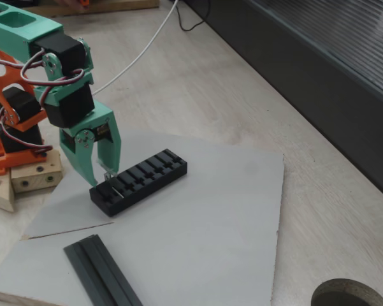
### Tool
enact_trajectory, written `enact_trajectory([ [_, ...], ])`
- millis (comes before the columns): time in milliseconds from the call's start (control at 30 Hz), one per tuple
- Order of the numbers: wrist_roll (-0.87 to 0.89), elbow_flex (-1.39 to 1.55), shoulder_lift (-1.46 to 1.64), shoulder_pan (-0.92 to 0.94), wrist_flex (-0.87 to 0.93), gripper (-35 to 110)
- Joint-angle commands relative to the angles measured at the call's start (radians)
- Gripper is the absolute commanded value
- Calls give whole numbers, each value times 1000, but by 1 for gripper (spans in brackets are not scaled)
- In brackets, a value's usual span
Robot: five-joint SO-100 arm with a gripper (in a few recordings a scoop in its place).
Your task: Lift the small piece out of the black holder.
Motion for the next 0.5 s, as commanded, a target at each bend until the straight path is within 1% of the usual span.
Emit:
enact_trajectory([
  [0, 9, -35, 26, -14, 3, 29],
  [133, 6, -34, 25, -14, 3, 29],
  [367, -156, -32, 11, -12, 3, 29],
  [467, -163, -32, 9, -11, 3, 29],
])
